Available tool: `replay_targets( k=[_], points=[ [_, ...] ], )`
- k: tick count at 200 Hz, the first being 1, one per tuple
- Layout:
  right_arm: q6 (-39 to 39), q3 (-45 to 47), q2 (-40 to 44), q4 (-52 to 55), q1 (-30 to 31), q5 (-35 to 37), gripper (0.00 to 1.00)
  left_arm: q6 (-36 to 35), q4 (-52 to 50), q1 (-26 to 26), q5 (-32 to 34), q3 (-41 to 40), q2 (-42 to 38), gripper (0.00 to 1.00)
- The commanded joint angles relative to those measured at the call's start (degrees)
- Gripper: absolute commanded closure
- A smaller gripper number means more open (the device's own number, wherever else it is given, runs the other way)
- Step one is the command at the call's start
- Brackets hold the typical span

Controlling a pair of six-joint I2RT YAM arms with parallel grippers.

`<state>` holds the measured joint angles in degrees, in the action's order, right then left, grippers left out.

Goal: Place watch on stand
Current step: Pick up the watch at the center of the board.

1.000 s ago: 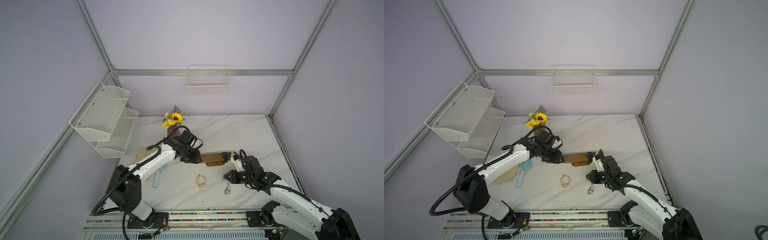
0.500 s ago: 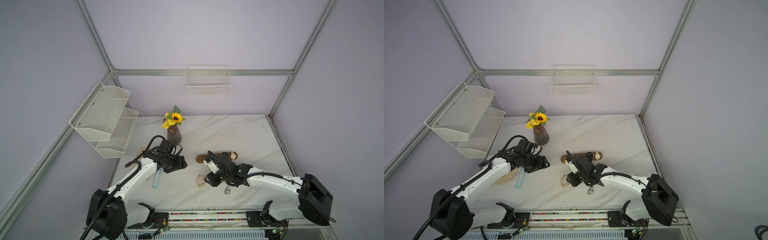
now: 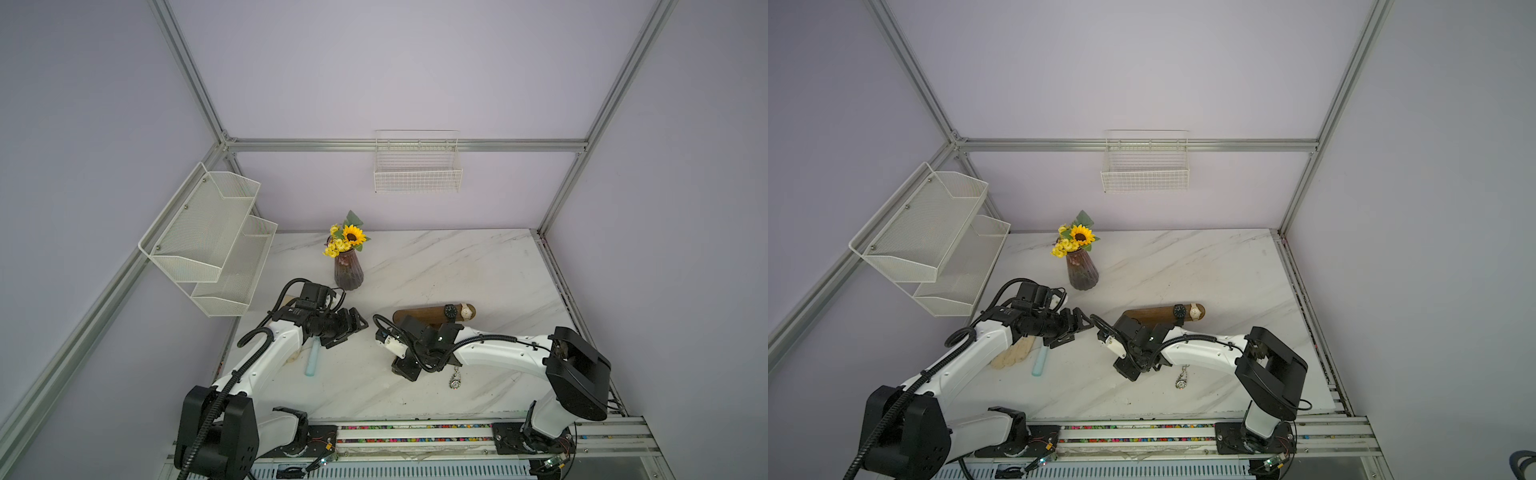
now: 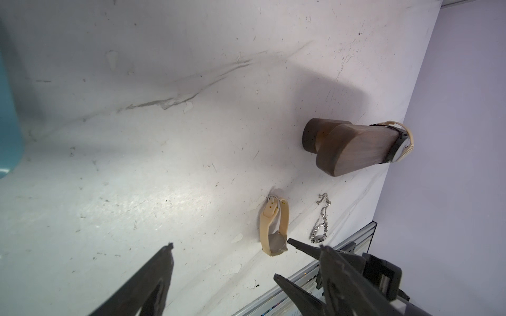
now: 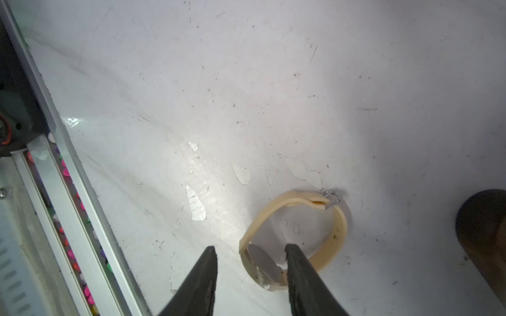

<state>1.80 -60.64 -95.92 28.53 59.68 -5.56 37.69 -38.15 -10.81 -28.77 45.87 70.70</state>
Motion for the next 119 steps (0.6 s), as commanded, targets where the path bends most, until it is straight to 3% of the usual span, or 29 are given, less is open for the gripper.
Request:
replay_targets(
  k=[1, 119],
  points=[
    [3.7, -1.4, -1.5, 4.8, 0.9, 2.1, 0.55, -1.9, 1.5, 1.6, -3.0, -2.2, 0.0, 0.17],
    [4.1, -2.4, -5.8, 4.2, 1.0, -1.0, 0.68, -1.7, 3.0, 3.4, -6.1, -3.4, 0.6, 0.17]
  ],
)
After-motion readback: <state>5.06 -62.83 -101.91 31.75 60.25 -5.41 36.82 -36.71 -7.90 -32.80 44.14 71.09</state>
